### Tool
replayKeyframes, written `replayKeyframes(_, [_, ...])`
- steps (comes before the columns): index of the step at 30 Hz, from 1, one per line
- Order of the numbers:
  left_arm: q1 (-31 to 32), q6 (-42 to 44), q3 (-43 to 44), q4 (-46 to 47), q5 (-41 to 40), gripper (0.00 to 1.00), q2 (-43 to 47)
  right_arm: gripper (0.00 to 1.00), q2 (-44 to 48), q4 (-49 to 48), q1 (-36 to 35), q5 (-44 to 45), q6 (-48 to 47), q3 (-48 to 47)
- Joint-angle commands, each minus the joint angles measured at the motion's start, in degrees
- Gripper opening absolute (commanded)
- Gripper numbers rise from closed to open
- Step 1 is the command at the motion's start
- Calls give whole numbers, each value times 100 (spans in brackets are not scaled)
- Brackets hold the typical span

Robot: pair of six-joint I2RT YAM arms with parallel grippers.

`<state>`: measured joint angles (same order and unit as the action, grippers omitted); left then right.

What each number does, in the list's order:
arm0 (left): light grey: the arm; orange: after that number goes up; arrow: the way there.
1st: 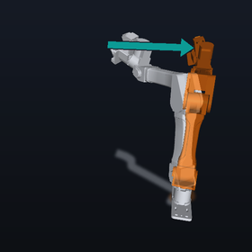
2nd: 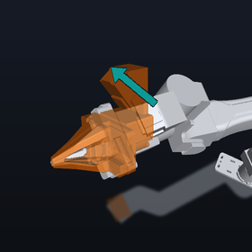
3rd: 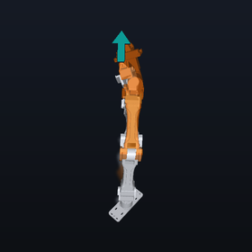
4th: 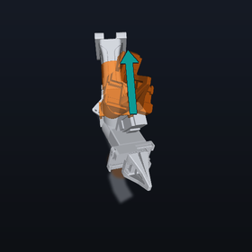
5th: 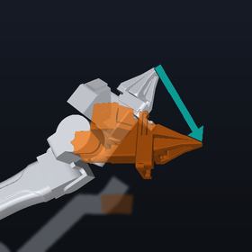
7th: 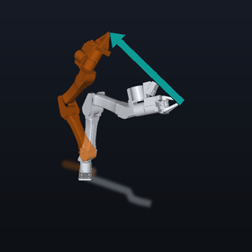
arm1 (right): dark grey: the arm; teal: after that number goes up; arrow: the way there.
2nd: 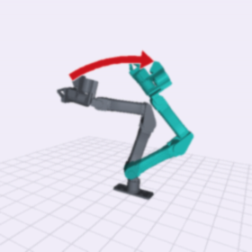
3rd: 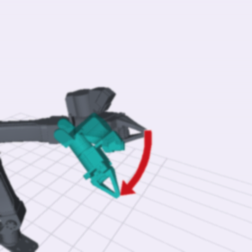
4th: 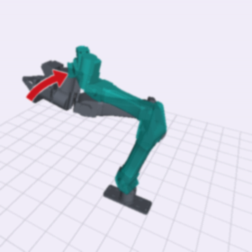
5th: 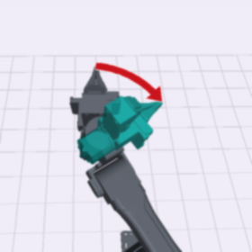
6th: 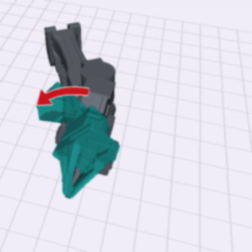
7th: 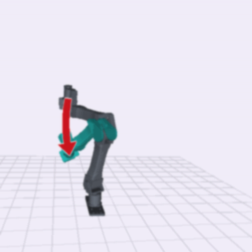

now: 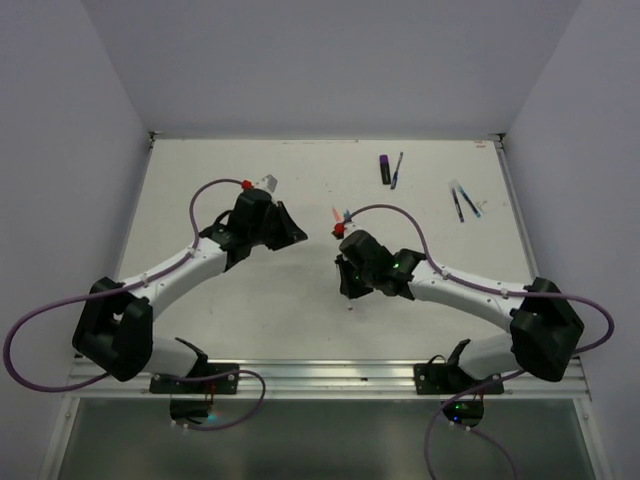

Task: Open the pen caps

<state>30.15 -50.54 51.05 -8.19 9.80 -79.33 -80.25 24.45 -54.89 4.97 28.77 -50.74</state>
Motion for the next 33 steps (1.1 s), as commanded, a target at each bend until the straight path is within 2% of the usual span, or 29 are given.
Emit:
replayKeyframes(1, [-97, 492, 248, -516, -593, 0, -82, 0, 439, 253, 723, -84, -433, -181])
replayKeyframes(8, [-404, 1090, 1003, -1483, -1261, 0, -820, 0, 19, 658, 1936, -31, -1049, -849])
replayKeyframes(14, [-651, 1512, 1531, -1941, -1437, 0, -1559, 0, -990, 456, 2351, 232, -1489, -1578])
replayKeyframes(18, [-730, 1486, 1224, -1617, -1402, 0, -1367, 0, -1703, 34, 2624, -233, -1524, -2097])
replayKeyframes(23, [-756, 1556, 1153, -1642, -1420, 0, -1190, 0, -2538, -19, 2703, -304, -1638, -2755])
replayKeyframes(33, [-818, 1635, 1057, -1678, -1446, 0, -988, 0, -3365, 43, 2826, -419, -1621, -3363])
